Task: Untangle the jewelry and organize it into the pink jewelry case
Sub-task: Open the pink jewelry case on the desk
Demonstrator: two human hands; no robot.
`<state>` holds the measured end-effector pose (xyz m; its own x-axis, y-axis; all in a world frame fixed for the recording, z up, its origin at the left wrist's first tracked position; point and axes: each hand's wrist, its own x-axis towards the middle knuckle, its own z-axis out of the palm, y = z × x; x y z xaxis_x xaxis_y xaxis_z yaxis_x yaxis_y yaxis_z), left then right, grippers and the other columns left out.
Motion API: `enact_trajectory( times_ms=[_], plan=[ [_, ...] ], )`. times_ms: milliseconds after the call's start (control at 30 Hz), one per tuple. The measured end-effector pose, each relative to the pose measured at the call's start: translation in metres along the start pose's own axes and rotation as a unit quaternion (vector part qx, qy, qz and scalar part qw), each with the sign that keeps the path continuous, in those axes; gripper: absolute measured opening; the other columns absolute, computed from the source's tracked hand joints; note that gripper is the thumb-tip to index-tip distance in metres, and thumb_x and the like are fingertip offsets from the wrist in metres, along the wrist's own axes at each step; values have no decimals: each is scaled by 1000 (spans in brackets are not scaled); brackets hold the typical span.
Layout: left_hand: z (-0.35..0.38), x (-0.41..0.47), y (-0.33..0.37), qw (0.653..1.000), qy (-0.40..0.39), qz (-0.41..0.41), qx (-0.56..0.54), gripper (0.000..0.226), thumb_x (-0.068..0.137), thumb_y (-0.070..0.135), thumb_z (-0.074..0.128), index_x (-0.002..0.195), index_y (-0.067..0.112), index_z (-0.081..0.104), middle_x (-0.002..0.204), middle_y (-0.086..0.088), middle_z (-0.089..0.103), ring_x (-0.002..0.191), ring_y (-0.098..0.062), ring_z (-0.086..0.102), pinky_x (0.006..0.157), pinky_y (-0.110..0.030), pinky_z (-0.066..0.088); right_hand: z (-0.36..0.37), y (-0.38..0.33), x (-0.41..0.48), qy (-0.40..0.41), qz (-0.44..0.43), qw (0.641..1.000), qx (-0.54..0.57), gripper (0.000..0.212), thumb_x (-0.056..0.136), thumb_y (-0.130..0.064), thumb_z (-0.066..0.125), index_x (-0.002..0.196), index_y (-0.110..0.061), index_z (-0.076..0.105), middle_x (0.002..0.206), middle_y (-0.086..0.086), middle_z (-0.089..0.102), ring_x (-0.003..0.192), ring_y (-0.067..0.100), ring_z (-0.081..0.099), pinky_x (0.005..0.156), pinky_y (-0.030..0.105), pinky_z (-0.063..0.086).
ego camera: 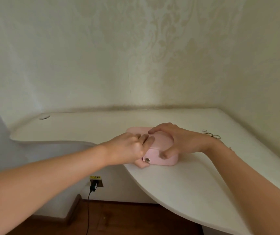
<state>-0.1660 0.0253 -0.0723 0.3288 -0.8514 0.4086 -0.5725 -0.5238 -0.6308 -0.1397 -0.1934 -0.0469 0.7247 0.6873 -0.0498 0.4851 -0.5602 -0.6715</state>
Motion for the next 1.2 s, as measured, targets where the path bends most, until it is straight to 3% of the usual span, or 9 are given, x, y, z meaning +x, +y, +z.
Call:
enact_trajectory(
  times_ms=[200, 300, 433, 533, 700, 800, 933, 1033, 1200],
  plan=[
    [-15, 25, -9, 998, -61, 28, 20, 41, 79, 37, 44, 75, 2, 64, 54, -6, 58, 36, -22, 40, 41, -20, 20, -2, -2, -2, -8, 2, 1000, -12, 72, 59, -37, 69, 121, -57, 40, 131, -17, 32, 124, 4, 26, 97, 21, 27],
    [-22, 30, -12, 989, -139, 39, 31, 48, 89, 44, 42, 97, 2, 63, 75, -5, 66, 51, -26, 50, 47, -26, 25, -2, -2, -1, -10, 5, 1000, -12, 72, 60, -36, 71, 121, -58, 39, 130, -17, 31, 124, 4, 27, 99, 23, 28],
    [-18, 5, -8, 998, -41, -5, -46, 45, 89, 45, 40, 102, 8, 63, 73, -3, 68, 47, -20, 61, 32, -20, 37, -1, -1, -4, -1, 4, 1000, -8, 78, 69, -32, 79, 130, -54, 36, 134, -20, 29, 128, 3, 24, 103, 24, 26],
    [-14, -3, -7, 997, 21, -20, -73, 33, 101, 41, 30, 112, 17, 51, 78, -1, 71, 58, -16, 66, 36, -24, 46, -5, -2, -8, 6, 5, 1000, 0, 90, 70, -34, 83, 140, -49, 28, 139, -21, 28, 131, 2, 26, 108, 25, 27],
    [-26, 14, -19, 981, 40, -118, -151, 18, 94, 32, 42, 97, 21, 56, 71, 4, 65, 57, -13, 55, 44, -23, 41, -18, 3, -16, 63, 13, 998, 13, 103, 55, -60, 83, 141, -50, 28, 147, -17, 29, 132, 3, 30, 108, 25, 29],
    [-35, 30, -34, 928, 47, -248, -275, 28, 95, 34, 43, 88, 14, 63, 62, 4, 51, 55, -12, 39, 51, -25, 30, -23, 1, -17, 181, 7, 981, 73, 93, 60, -77, 68, 139, -43, 34, 140, -17, 40, 131, 3, 35, 105, 27, 33],
    [-27, 51, -60, 855, 62, -364, -365, 40, 93, 35, 51, 64, 8, 51, 53, -3, 37, 51, -10, 28, 51, -25, 23, -26, -1, -13, 346, 10, 930, 125, 51, 77, -57, 61, 116, -25, 54, 112, -14, 58, 103, 2, 54, 68, 14, 38],
    [-9, 59, -70, 806, 72, -448, -382, 47, 94, 37, 57, 55, 13, 46, 51, -1, 46, 46, -7, 34, 48, -21, 23, -23, 2, -9, 412, 22, 904, 112, 35, 80, -48, 68, 89, -16, 58, 90, -1, 62, 75, 7, 52, 52, 13, 36],
    [20, 57, -77, 684, 126, -586, -417, 49, 90, 42, 61, 53, 16, 42, 49, 11, 37, 43, -3, 38, 46, -16, 27, -16, -1, -9, 282, -8, 959, 30, 32, 65, -42, 82, 79, -21, 63, 83, -6, 63, 74, 2, 53, 65, 11, 40]
  ],
)
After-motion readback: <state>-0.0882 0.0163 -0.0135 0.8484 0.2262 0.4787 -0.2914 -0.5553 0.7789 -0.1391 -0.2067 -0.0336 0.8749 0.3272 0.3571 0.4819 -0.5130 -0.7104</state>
